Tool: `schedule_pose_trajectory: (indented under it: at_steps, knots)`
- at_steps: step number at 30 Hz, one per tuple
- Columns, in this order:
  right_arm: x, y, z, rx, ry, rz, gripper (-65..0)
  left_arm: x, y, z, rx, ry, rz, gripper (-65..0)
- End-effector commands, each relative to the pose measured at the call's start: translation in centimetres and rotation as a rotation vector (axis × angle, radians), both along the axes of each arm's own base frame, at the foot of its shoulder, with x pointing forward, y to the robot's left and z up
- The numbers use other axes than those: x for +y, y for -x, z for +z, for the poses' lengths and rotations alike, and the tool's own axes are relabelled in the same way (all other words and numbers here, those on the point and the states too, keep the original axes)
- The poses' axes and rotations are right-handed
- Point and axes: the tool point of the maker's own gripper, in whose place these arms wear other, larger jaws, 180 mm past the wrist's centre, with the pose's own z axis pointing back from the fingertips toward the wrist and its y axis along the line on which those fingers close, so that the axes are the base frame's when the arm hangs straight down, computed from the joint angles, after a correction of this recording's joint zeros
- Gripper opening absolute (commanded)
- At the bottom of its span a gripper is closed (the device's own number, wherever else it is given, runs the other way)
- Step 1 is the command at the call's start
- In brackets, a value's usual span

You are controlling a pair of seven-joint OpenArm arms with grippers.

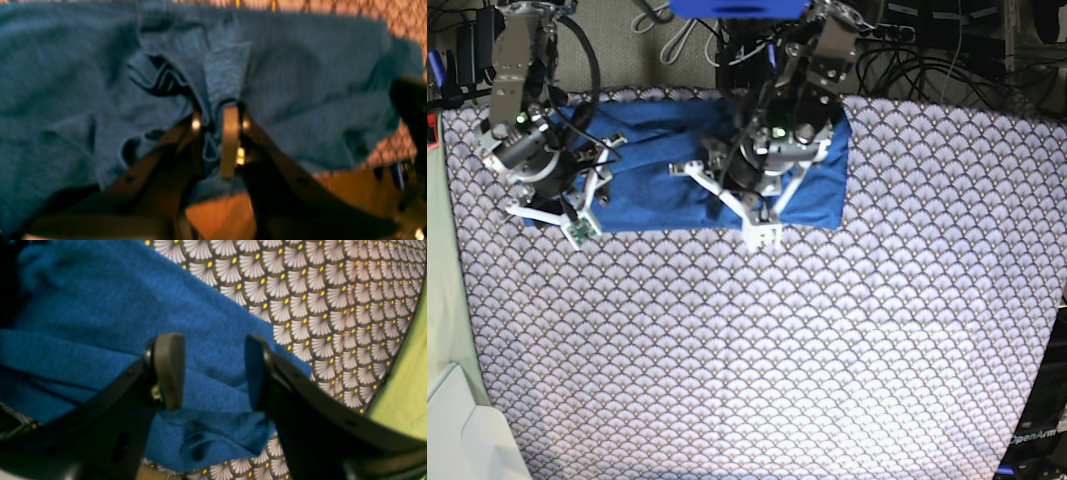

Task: Fold the T-shirt properly
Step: 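Lower the folded end onto the shirt and press it flat with the left gripper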

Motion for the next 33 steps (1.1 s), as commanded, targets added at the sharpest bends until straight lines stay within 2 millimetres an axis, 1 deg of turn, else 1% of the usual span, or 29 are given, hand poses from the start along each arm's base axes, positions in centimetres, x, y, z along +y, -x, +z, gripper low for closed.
schedule_pose_trajectory:
  at_steps: [1, 3, 5, 9, 11, 12, 17, 18, 19, 23, 26, 28, 32, 33]
  knots:
    - [0.1, -0.5, 0.9, -0.035, -0.004, 0.016, -34.7, -0.7, -0.4, 0.7, -0.015, 0.029, 0.003, -64.7]
    - [0.1, -0.5, 0.9, -0.035, -0.002, 0.014, -34.7, -0.8, -0.2, 0.2, 0.000, 0.023, -0.002, -64.7]
    - [0.0, -0.5, 0.9, -0.035, -0.002, 0.013, -34.7, -1.6, 0.2, -0.1, 0.009, 0.019, -0.032, -64.7]
    - [0.2, -0.5, 0.9, -0.035, -0.003, 0.017, -34.7, -2.5, 0.0, 0.5, -0.010, 0.019, -0.064, -64.0]
    - [0.1, -0.5, 0.9, -0.035, -0.001, 0.018, -34.7, -2.5, 0.0, 0.4, -0.007, 0.019, -0.065, -61.5]
    - [0.1, -0.5, 0.9, -0.035, -0.001, 0.018, -34.7, -2.5, 0.2, 0.3, 0.005, 0.018, -0.069, -58.5]
    - [0.1, -0.5, 0.9, -0.035, -0.001, 0.018, -34.7, -2.6, 1.0, 0.0, 0.050, 0.017, -0.085, -35.6]
    - [0.1, -0.5, 0.9, -0.035, -0.001, 0.018, -34.7, -2.7, 1.0, 0.1, 0.047, 0.020, -0.087, -32.8]
    - [0.1, -0.5, 0.9, -0.035, -0.001, 0.018, -34.7, -2.7, 1.0, 0.2, 0.043, 0.022, -0.092, -31.6]
    - [0.1, -0.5, 0.9, -0.035, -0.001, 0.018, -34.7, -4.4, 1.6, 0.8, 0.073, 0.126, -0.119, -31.6]
    - [0.1, -0.5, 0.9, -0.035, -0.001, 0.018, -34.7, -5.4, 1.1, 2.3, 0.063, 0.205, -0.141, -31.6]
    - [0.1, -0.5, 0.9, -0.035, -0.001, 0.016, -34.7, -5.1, 1.1, 3.1, 0.058, 0.247, -0.145, -31.7]
    - [0.1, -0.5, 0.9, -0.035, -0.001, 0.018, -34.7, -3.9, 0.8, 5.7, -0.024, 0.304, -0.161, -31.7]
    - [0.1, -0.5, 0.9, -0.035, -0.001, 0.018, -34.7, -3.4, 0.7, 5.9, -0.038, 0.304, -0.162, -31.8]
